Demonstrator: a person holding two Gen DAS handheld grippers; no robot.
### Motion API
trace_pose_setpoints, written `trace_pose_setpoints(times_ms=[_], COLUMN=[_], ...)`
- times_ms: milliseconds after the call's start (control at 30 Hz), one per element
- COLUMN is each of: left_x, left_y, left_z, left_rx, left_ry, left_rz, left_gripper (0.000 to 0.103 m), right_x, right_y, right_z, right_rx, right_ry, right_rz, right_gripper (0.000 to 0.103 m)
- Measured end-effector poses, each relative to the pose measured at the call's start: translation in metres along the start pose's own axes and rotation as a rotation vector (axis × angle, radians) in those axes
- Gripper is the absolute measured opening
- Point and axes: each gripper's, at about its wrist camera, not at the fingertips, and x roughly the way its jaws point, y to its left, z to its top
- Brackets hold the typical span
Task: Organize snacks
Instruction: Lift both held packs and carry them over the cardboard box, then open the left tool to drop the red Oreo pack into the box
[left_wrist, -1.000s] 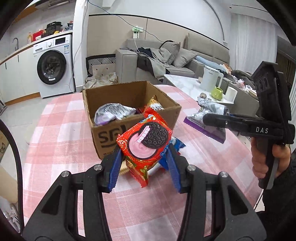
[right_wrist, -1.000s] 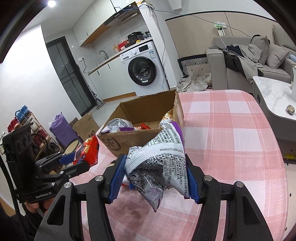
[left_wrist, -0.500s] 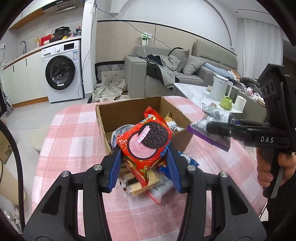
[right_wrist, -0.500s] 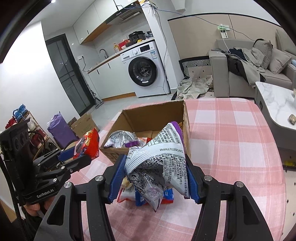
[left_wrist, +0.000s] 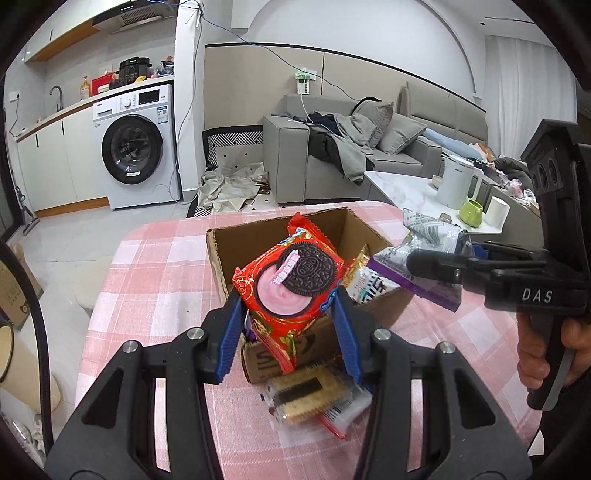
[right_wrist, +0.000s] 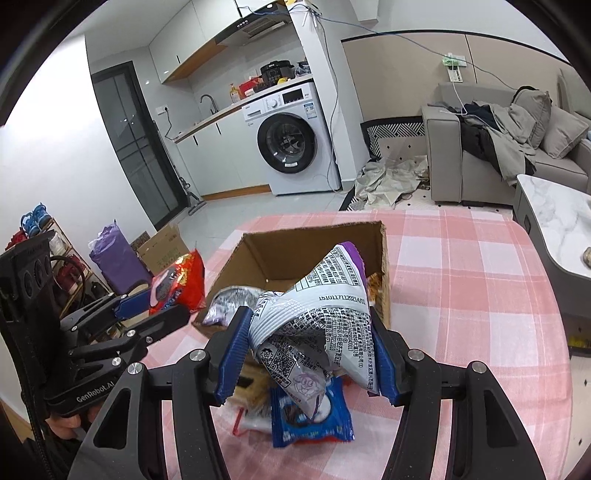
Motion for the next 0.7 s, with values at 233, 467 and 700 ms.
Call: trace_pose_setpoints(times_ms=[233, 467, 700], left_x=[0.022, 0.049, 0.077], left_y=[0.005, 0.014, 0.018], left_z=[0.008, 0.011, 0.011], left_rx=[-0.002, 0.001, 0.019], left_ry=[0.008, 0.019, 0.033], left_rz=[0.014, 0.029, 0.053], left_gripper=[0.044, 0.044, 0.044], right_x=[0.019, 0.038, 0.057], right_y=[-0.001, -0.009, -0.015], right_z=[0.011, 0.017, 0.023], right_rx=[0.023, 0.049, 0.067], right_ry=[-0.005, -0.002, 0.004], right_rz=[0.006, 0.0, -0.006], right_gripper=[0.06, 0.06, 0.06])
